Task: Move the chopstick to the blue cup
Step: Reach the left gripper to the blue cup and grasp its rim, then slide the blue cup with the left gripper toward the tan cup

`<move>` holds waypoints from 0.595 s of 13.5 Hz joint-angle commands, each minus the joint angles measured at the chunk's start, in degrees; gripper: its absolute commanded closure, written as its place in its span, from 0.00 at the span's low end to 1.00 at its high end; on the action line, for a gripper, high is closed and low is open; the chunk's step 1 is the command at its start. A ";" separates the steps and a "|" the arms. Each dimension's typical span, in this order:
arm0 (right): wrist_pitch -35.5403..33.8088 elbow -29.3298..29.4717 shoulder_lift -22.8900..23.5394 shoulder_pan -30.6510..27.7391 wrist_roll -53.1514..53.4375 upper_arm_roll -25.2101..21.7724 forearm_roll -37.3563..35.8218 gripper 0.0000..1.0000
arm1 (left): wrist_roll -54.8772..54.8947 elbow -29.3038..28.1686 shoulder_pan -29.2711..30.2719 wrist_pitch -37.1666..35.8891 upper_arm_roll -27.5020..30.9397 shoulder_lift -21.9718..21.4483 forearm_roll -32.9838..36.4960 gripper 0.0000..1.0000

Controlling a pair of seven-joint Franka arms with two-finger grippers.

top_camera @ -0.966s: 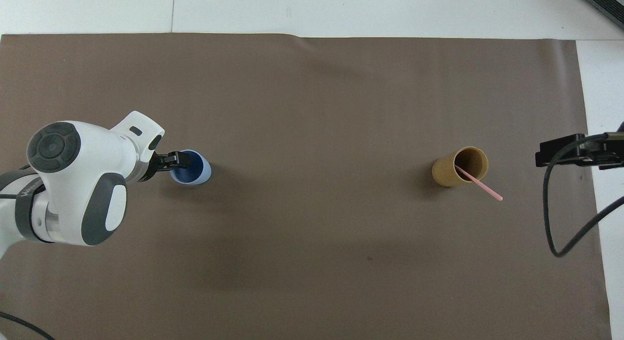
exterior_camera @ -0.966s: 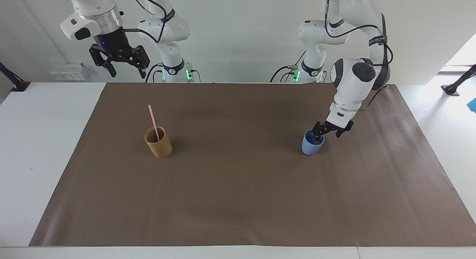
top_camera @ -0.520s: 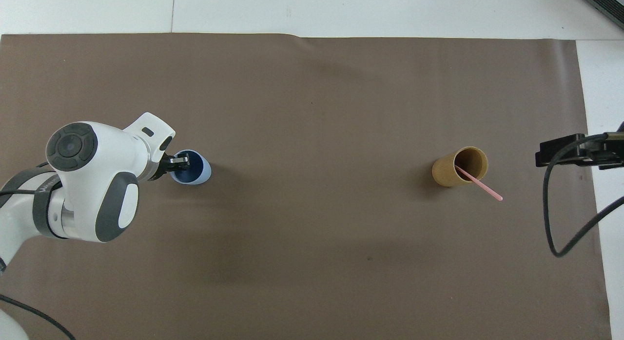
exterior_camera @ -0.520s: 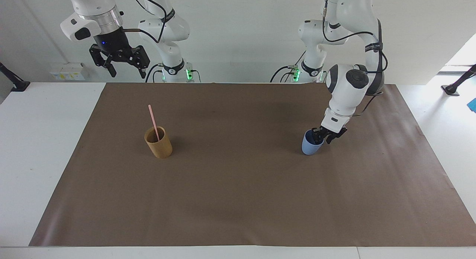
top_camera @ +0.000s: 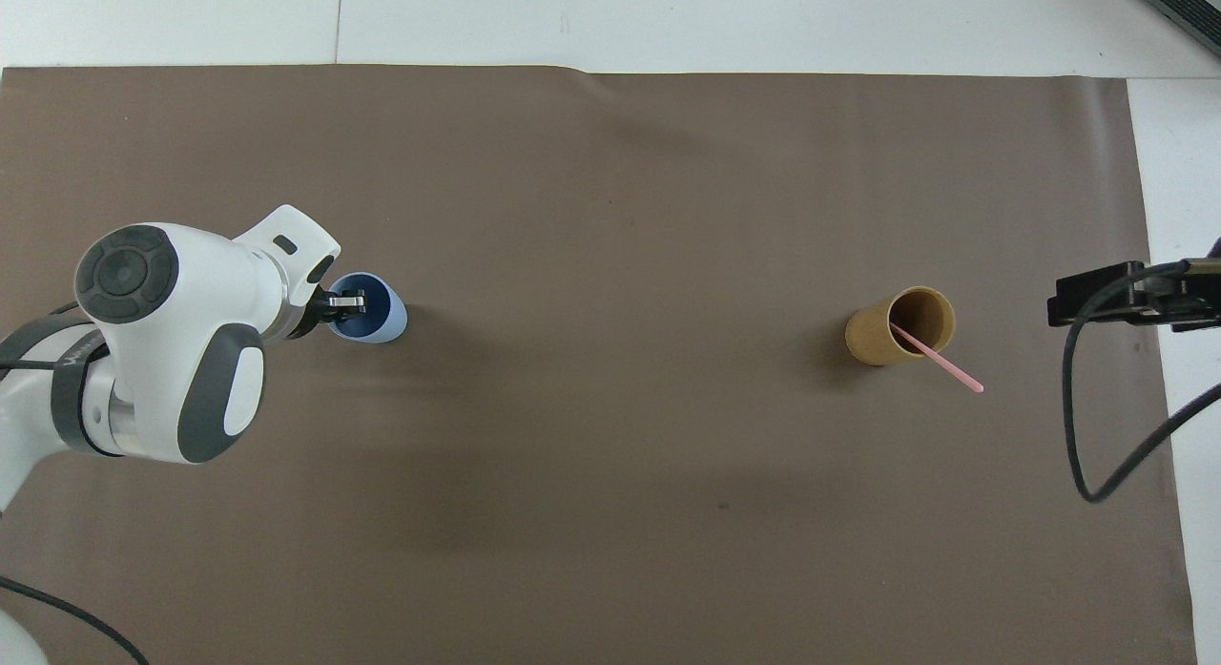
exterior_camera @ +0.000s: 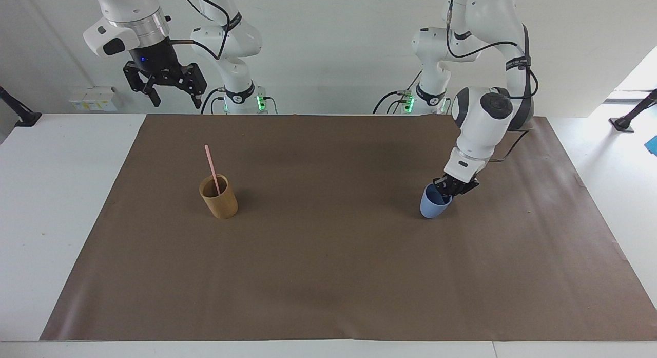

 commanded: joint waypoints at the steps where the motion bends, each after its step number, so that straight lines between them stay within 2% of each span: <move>1: -0.28 -0.31 -0.36 -0.73 -0.77 0.25 0.38 0.00 | -1.48 9.82 -4.15 -10.97 0.92 1.21 0.60 1.00; 3: -0.28 -0.31 -0.36 -0.73 -0.78 0.25 0.38 0.00 | -8.31 11.69 -9.58 -10.84 0.74 2.10 0.51 1.00; 5: -0.28 -0.31 -0.36 -0.73 -0.77 0.25 0.29 0.00 | -10.10 11.52 -15.13 -5.41 0.74 2.88 -0.19 1.00; 8: -0.28 -0.31 -0.36 -0.73 -0.86 0.25 0.29 0.00 | -12.21 13.88 -21.37 -3.71 0.57 7.18 -0.28 1.00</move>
